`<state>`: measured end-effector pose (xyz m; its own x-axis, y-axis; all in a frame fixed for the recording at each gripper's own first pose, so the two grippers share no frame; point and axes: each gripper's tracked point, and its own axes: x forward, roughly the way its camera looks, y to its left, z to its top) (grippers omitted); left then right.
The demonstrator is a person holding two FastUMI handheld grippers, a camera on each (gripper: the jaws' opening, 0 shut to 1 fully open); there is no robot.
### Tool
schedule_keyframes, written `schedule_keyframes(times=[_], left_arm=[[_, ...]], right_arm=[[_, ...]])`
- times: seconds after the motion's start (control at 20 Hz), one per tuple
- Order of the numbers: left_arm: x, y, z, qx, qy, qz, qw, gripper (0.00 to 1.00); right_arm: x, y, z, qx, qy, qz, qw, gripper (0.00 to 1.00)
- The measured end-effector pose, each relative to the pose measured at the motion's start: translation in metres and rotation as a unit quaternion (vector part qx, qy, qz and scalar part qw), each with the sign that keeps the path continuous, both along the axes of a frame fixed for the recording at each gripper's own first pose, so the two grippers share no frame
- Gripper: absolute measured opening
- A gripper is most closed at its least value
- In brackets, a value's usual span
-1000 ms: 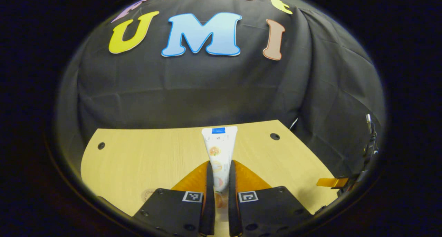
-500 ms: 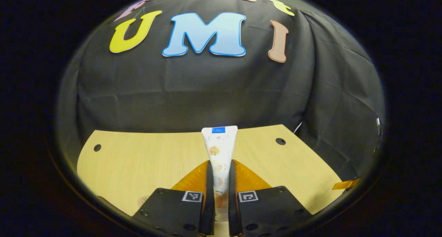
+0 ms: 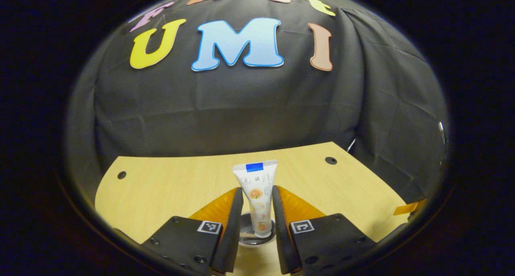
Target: Put the toothbrush and toothpaste on the desktop into the cup, then pick up the cup and place it on the coaster on the desktop.
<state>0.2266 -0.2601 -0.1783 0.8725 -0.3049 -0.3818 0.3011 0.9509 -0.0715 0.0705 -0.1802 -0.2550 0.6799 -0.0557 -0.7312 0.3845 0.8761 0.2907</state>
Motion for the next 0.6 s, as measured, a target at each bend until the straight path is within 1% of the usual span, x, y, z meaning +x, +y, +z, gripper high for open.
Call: schedule_keyframes(times=[0.15,0.2,0.4,0.6], left_arm=[[-0.005,0.006,0.01,0.002,-0.012,0.007,1.0,0.47],[-0.007,0.009,0.016,0.004,-0.019,0.01,1.0,0.49],[-0.021,0.015,0.039,0.002,-0.047,0.013,0.999,0.49],[-0.031,0.028,0.049,-0.008,-0.055,0.025,0.998,0.48]], right_arm=[[0.0,0.011,0.002,0.003,-0.002,0.009,1.0,0.15],[-0.001,0.014,0.002,0.004,-0.002,0.012,1.0,0.15],[0.002,0.027,0.005,0.012,-0.006,0.021,1.0,0.15],[0.005,0.04,0.009,0.018,-0.013,0.03,0.999,0.15]])
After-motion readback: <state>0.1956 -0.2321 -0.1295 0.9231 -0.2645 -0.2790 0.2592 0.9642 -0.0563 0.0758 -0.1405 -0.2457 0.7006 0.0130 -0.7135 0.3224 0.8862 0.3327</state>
